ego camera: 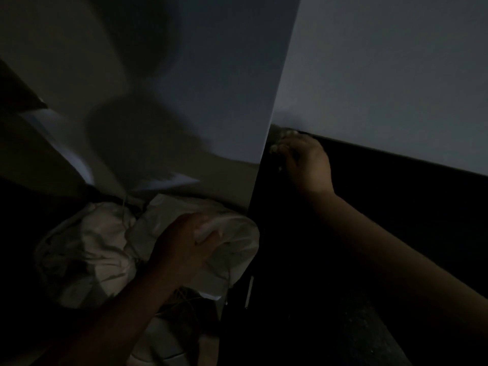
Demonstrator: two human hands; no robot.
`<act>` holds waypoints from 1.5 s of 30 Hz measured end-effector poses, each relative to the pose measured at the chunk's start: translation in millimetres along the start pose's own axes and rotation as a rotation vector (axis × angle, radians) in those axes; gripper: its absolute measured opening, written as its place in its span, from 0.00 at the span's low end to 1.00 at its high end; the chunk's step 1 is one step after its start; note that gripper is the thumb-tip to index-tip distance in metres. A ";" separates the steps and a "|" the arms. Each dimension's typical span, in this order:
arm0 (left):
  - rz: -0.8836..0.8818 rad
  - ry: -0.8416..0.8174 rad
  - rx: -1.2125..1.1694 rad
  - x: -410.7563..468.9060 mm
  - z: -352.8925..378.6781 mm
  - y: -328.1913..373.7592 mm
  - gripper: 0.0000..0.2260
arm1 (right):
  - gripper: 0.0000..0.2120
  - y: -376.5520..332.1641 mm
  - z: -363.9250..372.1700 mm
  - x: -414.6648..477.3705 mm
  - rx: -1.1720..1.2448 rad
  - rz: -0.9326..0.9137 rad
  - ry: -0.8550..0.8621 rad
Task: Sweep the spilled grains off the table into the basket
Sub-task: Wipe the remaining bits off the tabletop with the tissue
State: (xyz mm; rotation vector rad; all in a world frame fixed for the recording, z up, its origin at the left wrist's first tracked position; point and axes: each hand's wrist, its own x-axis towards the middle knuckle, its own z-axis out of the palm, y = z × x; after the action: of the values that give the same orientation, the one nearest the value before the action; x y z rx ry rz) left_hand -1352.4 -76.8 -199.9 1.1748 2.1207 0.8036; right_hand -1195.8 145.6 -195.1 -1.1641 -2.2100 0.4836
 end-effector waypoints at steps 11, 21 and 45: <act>-0.027 -0.014 0.044 -5.9 0.0 -2.1 0.12 | 0.12 -27.2 -26.2 -25.0 0.273 0.228 0.114; -0.042 -0.030 0.005 -21.9 -14.9 -2.2 0.15 | 0.13 -27.4 -21.2 -85.4 -0.074 -0.066 -0.074; 0.001 0.023 0.014 -82.7 -25.2 -28.2 0.09 | 0.07 -92.9 -41.5 -218.8 -0.035 0.063 -0.178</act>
State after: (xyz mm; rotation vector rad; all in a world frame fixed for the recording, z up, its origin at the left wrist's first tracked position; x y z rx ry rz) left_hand -1348.8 -166.9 -188.0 1.1796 2.1474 0.8075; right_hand -1129.2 -86.1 -183.7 -1.2546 -2.3462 0.5979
